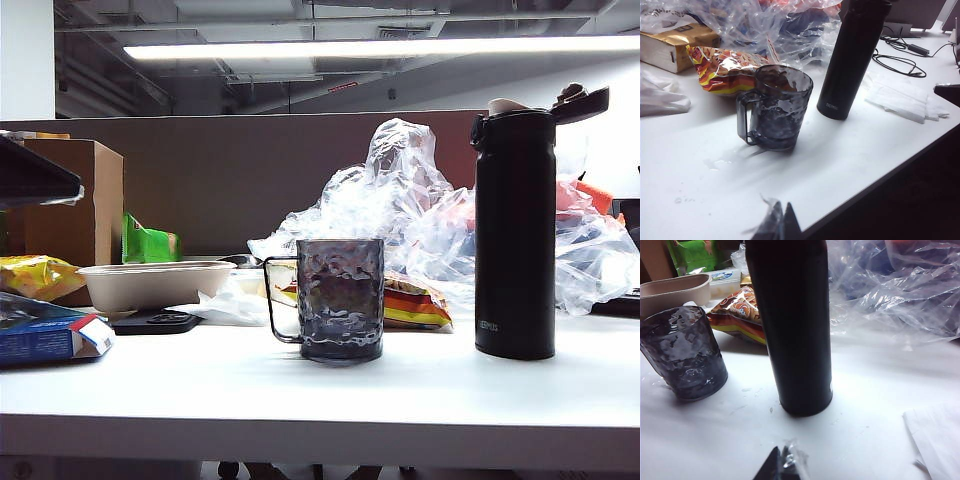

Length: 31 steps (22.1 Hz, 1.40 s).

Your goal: Pick up the black thermos, pour some water into the cup, then place the black thermos back on the table.

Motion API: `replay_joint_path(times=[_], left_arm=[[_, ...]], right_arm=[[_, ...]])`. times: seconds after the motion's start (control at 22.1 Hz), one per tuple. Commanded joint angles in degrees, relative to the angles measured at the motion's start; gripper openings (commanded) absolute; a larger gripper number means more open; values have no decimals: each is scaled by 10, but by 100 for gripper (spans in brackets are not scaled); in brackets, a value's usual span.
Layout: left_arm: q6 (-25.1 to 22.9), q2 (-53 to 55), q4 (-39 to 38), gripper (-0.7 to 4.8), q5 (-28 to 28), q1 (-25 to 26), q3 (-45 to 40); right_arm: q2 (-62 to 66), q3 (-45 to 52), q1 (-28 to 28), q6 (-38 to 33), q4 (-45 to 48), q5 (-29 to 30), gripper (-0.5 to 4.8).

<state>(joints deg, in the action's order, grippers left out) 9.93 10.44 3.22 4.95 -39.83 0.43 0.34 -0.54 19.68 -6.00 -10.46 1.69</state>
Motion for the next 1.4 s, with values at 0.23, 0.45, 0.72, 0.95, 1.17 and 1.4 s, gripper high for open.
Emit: replay_joint_path(times=[0.23,0.45,0.72,0.95,1.17,1.4], left_arm=[[-1,-16,3,-5,38,46,1],[-1,-24,2,-5,91,179,1],[-1,-66,-1,-5,92,344,1],[-1,-102,11,-5,85,447,1],[-1,-102,9,-5,68,458,1],[-1,-102,6,-5,67,458,1]], right_arm=[[-2,-1,-8,0,0,1,0],[-2,-1,-73,0,0,16,0],[-2,-1,-207,0,0,18,0],[-2,-1,-235,0,0,-34,0],[-2,-1,-220,0,0,-29,0],[-2,-1,-221,0,0,-31,0]])
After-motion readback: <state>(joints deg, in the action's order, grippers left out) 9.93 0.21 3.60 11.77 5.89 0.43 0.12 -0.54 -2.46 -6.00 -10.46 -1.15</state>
